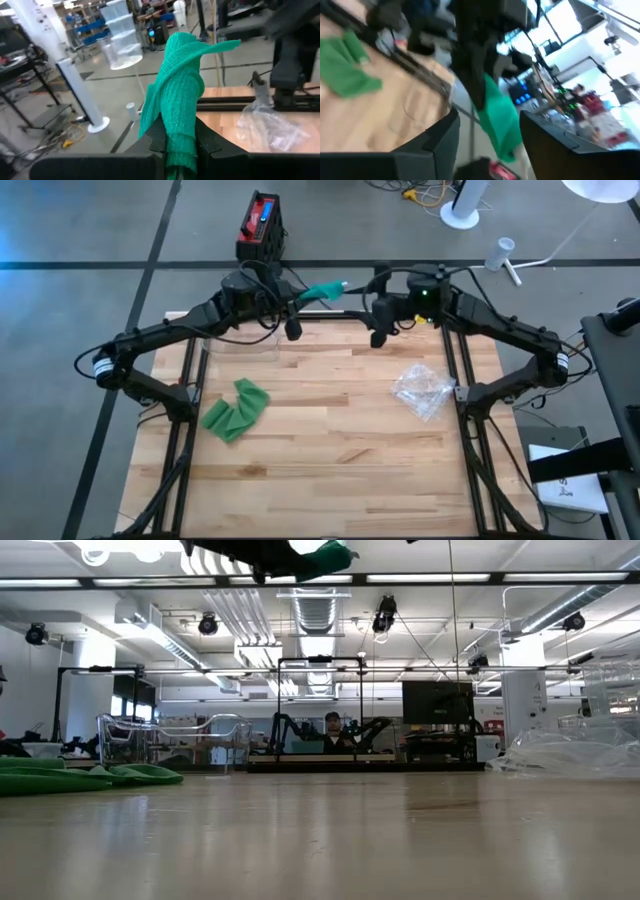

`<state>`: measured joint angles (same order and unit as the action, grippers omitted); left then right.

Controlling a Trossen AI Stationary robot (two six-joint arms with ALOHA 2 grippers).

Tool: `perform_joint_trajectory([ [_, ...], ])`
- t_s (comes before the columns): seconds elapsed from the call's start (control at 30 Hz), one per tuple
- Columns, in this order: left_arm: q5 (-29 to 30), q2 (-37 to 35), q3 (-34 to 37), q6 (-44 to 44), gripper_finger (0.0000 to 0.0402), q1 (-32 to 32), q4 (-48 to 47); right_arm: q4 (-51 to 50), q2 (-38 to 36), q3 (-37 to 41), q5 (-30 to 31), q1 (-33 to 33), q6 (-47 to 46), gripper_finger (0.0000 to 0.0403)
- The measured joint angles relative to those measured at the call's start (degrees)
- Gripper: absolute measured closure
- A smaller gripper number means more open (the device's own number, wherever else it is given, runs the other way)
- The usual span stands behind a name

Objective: Roll bandage
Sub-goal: Roll the blue bandage, then put the blue bandage into the top transparent zip bag

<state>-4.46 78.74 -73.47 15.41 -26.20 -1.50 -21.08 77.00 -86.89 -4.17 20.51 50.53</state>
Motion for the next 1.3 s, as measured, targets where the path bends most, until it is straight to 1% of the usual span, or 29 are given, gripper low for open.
perform_joint_trajectory([
  [0.1,-1.5,0.4,0.0,-0.6,0.0376,0.6,1.7,0.2,1.0,0.1,3.0,-0.9,1.6,0.0226],
  [0.27,-3.2,1.2,0.0,-1.0,0.0376,0.9,2.5,1.0,2.4,0.2,4.4,-1.0,2.7,0.026],
  [0.33,-3.5,1.6,0.0,-1.1,0.0376,0.9,2.5,1.9,2.9,0.2,6.1,-1.0,2.8,0.0277],
  [0.43,-4.1,2.1,0.0,0.0,0.0376,1.2,3.0,2.6,3.0,0.2,8.8,-0.8,3.7,0.0311],
  [0.6,-4.8,2.2,0.0,2.9,0.0376,2.0,3.5,3.0,2.3,0.1,10.5,-0.7,4.9,0.0386],
  [0.63,-5.0,2.2,0.0,3.2,0.0376,2.2,3.8,3.0,2.0,-0.1,10.5,-0.8,4.8,0.0394],
  [0.7,-5.4,2.1,0.0,4.1,0.0376,2.7,3.9,3.4,1.5,-0.8,10.2,-1.0,3.4,0.0394],
  [0.83,-6.3,2.1,0.1,7.2,0.0376,5.1,1.9,4.0,0.1,-2.8,8.9,-1.7,-3.2,0.0394],
  [0.97,-6.1,2.1,0.3,11.6,0.0376,10.7,0.5,2.3,-1.7,-3.7,8.6,-2.3,-12.5,0.0401],
  [1.03,-5.3,2.1,0.5,13.3,0.0376,14.6,1.2,-0.8,-2.6,-3.7,7.4,-2.4,-17.9,0.0398],
  [1.1,-3.6,2.1,0.5,14.6,0.0376,18.2,1.4,-4.7,-3.5,-3.7,5.2,-2.5,-21.1,0.0392],
  [1.17,-0.9,2.1,0.5,15.1,0.0376,21.0,1.4,-8.1,-4.9,-3.6,4.6,-3.3,-23.4,0.0385],
  [1.23,3.6,1.7,0.5,13.4,0.0376,22.7,0.4,-10.2,-7.1,-3.6,4.5,-5.3,-25.4,0.0375],
  [1.3,6.9,1.1,0.5,11.0,0.0376,23.0,-1.0,-11.7,-10.0,-3.2,4.2,-8.6,-25.2,0.0362],
])
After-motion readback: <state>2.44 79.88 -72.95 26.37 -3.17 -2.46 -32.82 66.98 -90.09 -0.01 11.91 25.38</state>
